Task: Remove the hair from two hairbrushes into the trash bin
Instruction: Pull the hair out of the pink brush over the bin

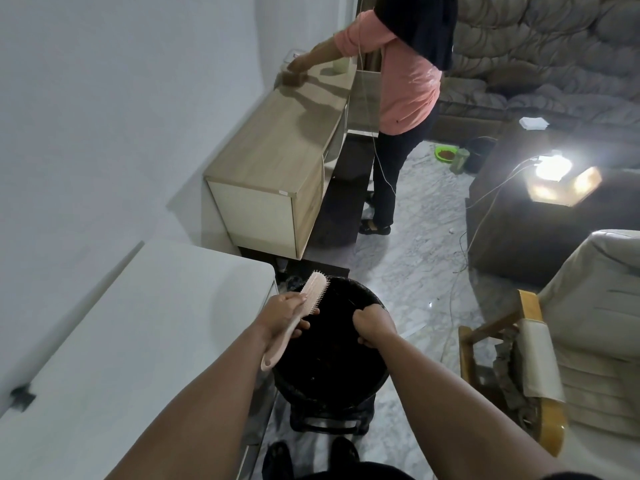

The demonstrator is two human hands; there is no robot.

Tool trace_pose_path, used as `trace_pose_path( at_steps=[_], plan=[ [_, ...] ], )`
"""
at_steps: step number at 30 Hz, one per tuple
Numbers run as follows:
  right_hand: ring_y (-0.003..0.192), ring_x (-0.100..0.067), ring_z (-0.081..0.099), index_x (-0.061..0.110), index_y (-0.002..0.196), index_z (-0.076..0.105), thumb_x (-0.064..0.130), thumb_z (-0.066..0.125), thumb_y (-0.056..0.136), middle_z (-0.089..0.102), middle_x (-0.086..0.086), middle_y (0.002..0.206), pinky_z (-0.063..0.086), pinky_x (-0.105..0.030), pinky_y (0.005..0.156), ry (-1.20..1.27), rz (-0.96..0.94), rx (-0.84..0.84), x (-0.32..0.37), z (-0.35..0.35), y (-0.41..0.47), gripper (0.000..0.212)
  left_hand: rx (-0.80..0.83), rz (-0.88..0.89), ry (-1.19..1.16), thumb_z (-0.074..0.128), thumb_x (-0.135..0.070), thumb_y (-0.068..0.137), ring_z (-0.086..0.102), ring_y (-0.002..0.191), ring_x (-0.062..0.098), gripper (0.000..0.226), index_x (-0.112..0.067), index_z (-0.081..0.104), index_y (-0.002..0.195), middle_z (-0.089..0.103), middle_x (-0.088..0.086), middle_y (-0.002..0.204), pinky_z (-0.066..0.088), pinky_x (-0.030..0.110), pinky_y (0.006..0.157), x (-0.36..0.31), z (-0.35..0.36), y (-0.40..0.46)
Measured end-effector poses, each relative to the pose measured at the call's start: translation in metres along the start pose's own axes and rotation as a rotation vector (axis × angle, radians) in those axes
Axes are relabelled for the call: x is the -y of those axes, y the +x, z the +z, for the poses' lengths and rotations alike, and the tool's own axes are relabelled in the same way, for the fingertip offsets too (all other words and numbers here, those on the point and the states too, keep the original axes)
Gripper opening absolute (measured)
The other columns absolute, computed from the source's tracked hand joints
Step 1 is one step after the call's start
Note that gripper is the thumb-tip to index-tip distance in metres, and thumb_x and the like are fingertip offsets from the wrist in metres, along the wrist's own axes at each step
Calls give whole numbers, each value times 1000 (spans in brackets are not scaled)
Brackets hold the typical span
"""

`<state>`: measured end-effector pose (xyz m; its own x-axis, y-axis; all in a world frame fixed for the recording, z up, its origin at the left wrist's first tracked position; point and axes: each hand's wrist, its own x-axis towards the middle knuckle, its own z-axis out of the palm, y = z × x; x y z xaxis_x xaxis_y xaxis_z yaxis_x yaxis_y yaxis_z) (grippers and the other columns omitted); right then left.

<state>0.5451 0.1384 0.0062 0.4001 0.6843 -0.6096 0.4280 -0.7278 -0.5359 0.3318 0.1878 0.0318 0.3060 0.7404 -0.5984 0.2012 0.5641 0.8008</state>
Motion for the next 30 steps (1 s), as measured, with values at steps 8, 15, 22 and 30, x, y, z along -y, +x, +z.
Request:
trace_pose_path(
  at_steps=[8, 15, 22, 30],
  plan=[
    [102, -14, 63, 29, 138, 60, 36, 74, 88, 66, 4, 112, 47, -27, 92, 65, -528, -144, 31, 12, -16, 52, -69, -1, 23, 49, -31, 105, 65, 61, 16, 33, -9, 67, 124, 73, 13, 95, 48, 26, 48, 0, 7, -1],
    [90, -18, 64, 22, 91, 79, 30, 73, 90, 68, 5, 91, 49, -35, 84, -87, -606, -253, 32, 22, -16, 10, 112, -52, 39, 43, -26, 108, 54, 57, 10, 37, -4, 68, 122, 78, 21, 110, 35, 20, 44, 6, 12, -11],
    [91, -29, 70, 12, 95, 71, 23, 59, 92, 75, -11, 100, 56, -33, 80, 113, -127, -306, 19, -4, 5, 16, 168, -69, 91, 44, -29, 109, 55, 56, 11, 36, -6, 60, 132, 79, 18, 109, 38, 20, 41, 4, -1, -11],
    [91, -36, 73, 16, 86, 68, 31, 42, 96, 76, -16, 96, 60, -44, 82, -35, -109, -125, -4, -14, 8, 32, 80, -78, 94, 43, -29, 107, 55, 59, 12, 41, -6, 55, 138, 79, 16, 112, 40, 23, 44, 10, -16, -13]
  ],
)
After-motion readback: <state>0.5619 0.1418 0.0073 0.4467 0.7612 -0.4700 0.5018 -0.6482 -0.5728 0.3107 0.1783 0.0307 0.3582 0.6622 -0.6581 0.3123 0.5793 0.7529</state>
